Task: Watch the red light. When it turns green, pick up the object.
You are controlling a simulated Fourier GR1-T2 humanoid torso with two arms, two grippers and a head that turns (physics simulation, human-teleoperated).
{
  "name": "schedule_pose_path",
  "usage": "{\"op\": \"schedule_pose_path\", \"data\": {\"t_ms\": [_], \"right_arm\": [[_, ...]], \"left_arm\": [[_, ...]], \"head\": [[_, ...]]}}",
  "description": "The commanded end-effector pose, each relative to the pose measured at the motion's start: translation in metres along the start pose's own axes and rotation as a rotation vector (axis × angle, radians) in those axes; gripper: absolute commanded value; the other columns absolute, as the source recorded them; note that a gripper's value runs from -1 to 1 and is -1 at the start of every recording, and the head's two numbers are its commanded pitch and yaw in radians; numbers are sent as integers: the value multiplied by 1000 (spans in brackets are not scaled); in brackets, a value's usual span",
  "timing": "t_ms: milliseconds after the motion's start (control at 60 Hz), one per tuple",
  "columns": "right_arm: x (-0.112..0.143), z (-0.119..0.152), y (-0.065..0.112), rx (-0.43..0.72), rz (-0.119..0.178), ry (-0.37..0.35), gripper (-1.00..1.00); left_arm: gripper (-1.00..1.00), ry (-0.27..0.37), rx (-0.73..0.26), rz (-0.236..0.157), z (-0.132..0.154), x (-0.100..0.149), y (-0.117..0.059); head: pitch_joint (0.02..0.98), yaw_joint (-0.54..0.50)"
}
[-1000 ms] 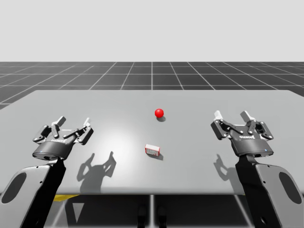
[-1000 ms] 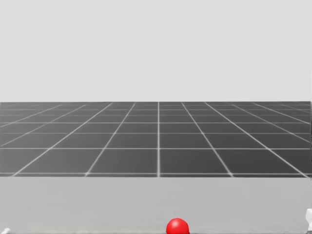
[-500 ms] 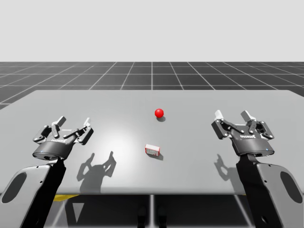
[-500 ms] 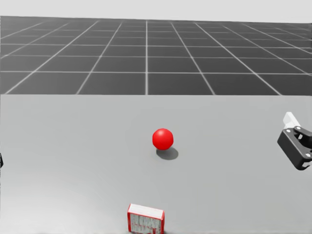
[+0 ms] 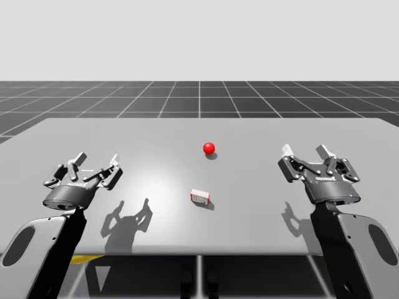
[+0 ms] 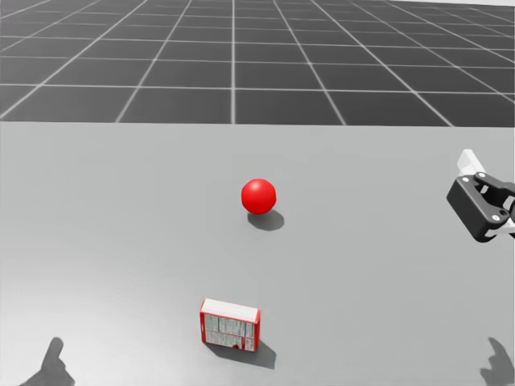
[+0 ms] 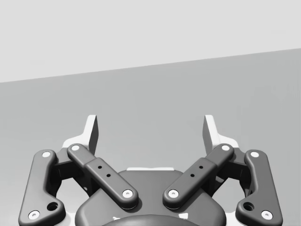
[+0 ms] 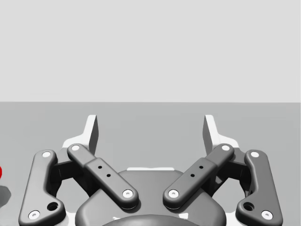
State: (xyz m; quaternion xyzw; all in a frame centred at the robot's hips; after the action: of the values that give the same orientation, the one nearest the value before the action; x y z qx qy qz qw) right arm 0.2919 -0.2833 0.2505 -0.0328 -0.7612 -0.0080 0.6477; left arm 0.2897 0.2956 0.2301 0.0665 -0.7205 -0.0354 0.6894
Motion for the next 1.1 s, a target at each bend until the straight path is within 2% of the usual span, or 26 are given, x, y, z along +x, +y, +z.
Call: {"op": "schedule_pose_path", "data": {"t_ms": [17,1100], "right_arm": [[0,0,0,1,2,1,-1000],[0,1,1,-3,5,0,-1000]], "left_arm": [[-1000,0,0,0,0,0,0],[-1000,0,-10,6,-2,0,-2]], "head": [[618,-63],[626,-68]]}}
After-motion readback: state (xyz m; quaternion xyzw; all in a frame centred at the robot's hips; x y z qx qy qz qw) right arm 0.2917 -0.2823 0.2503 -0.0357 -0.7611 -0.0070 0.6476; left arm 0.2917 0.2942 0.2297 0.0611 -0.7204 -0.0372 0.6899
